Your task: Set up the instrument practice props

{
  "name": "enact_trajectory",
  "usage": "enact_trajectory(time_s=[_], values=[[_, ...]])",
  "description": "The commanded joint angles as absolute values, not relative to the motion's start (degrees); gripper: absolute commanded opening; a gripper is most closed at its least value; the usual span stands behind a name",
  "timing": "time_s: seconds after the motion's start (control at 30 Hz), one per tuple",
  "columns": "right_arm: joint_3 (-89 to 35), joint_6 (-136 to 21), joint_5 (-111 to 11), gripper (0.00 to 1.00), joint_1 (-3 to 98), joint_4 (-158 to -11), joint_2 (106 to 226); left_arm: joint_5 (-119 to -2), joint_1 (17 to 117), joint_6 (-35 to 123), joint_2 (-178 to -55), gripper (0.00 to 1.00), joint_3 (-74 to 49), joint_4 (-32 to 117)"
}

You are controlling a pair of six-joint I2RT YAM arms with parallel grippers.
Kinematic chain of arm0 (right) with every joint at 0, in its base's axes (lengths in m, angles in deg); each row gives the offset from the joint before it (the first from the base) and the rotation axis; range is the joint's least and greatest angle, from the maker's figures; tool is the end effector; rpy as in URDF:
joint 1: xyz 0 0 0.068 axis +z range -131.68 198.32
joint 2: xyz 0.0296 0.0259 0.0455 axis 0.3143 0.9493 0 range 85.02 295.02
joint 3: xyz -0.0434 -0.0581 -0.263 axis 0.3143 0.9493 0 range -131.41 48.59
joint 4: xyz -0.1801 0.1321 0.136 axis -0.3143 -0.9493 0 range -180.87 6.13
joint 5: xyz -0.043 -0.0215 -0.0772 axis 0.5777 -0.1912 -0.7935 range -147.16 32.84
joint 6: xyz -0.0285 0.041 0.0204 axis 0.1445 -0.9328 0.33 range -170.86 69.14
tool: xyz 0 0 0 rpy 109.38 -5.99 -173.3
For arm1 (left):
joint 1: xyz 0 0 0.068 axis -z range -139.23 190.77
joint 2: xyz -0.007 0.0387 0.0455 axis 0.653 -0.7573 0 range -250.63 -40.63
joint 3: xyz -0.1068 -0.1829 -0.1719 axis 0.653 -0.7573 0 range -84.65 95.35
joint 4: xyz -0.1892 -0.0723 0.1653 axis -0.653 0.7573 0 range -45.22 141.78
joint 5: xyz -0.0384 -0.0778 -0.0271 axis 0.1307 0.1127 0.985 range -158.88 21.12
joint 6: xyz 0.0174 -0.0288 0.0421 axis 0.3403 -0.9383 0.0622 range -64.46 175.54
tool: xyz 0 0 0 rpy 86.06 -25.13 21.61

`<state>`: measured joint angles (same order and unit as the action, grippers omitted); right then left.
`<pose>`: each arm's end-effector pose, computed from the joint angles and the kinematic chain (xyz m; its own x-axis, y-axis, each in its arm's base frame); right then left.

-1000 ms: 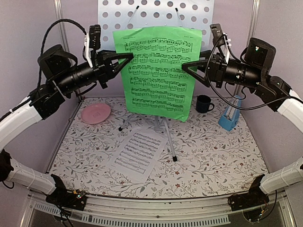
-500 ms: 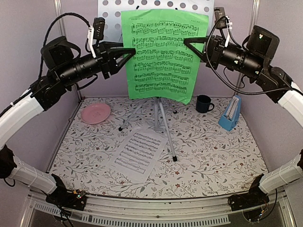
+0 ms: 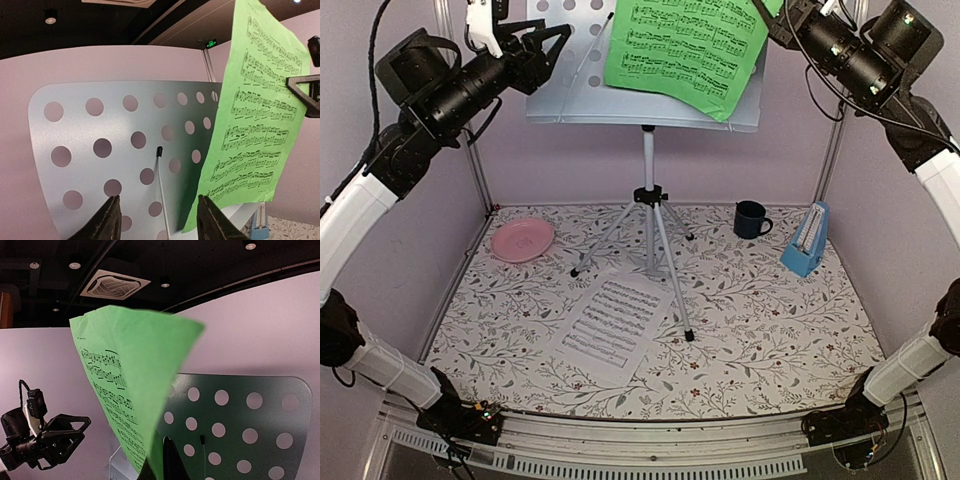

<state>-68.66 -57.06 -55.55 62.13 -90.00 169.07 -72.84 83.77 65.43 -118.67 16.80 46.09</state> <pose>0.1886 0.1824 0.6104 0.2499 0.3893 -0.8866 -0.7413 0.6659 0.0835 0.1975 -0.1807 0.5653 0.3799 -0.1199 -0.9172 0.5768 0.8059 0.1336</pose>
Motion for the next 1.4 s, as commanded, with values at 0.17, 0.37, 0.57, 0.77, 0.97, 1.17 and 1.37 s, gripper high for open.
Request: enact_trajectory(time_s=[0.17,0.37,0.57,0.77,0.97,1.17,1.37], values=[[-73.13,-53.73,-61.63,0.0,61.57,-90.44,173.65,-75.95,83.04,69.44,-128.55,0.52,27.21,52.86],[-73.13,-52.24,-62.85,0.0,61.51,-88.88,174.77,-79.17,83.13,70.67,-130.82,0.46,28.55,52.25],[-73.13,-51.47,-63.87,0.0,61.52,-87.27,175.63,-81.35,83.11,71.4,-132.28,0.35,30.14,52.74],[-73.22,-48.73,-64.35,0.0,61.59,-86.43,175.9,-83.36,83.13,72.71,-133.89,0.25,32.16,54.02],[-73.22,-48.09,-64.89,0.0,61.61,-86.11,176.08,-83.91,83.17,73.0,-134.79,0.28,32.95,55.25],[-73.21,-47.69,-65.26,0.0,61.58,-85.64,176.42,-84.06,83.61,73.55,-134.74,0.09,32.3,54.13],[-73.2,-47.39,-65.68,0.0,61.57,-85.17,177.02,-82.11,83.99,72.06,-132.21,0.0,27.86,48.12]])
